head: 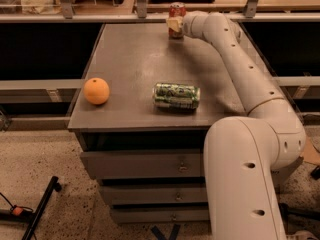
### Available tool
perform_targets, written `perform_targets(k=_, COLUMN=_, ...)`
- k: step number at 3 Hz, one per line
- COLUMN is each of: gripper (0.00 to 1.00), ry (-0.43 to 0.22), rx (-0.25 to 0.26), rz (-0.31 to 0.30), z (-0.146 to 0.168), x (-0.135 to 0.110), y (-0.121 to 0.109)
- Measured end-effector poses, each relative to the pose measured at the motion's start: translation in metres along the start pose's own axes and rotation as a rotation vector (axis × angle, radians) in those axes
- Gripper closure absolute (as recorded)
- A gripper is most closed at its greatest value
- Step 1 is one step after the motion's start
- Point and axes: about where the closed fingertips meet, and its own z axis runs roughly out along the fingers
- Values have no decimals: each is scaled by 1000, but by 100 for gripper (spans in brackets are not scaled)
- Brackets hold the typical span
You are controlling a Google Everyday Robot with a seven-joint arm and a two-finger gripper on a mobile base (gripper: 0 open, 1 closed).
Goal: Move coke can near green can
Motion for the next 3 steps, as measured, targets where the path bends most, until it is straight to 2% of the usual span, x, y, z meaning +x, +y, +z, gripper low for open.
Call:
perform_targets(k=2, gripper=92, ry=1, rx=22, rz=-25, z=-13, x=-7, y=-7)
perform_targets(k=3, gripper=100, ry=-12, rx=-3, rz=-31, z=-37, x=-17, y=-7)
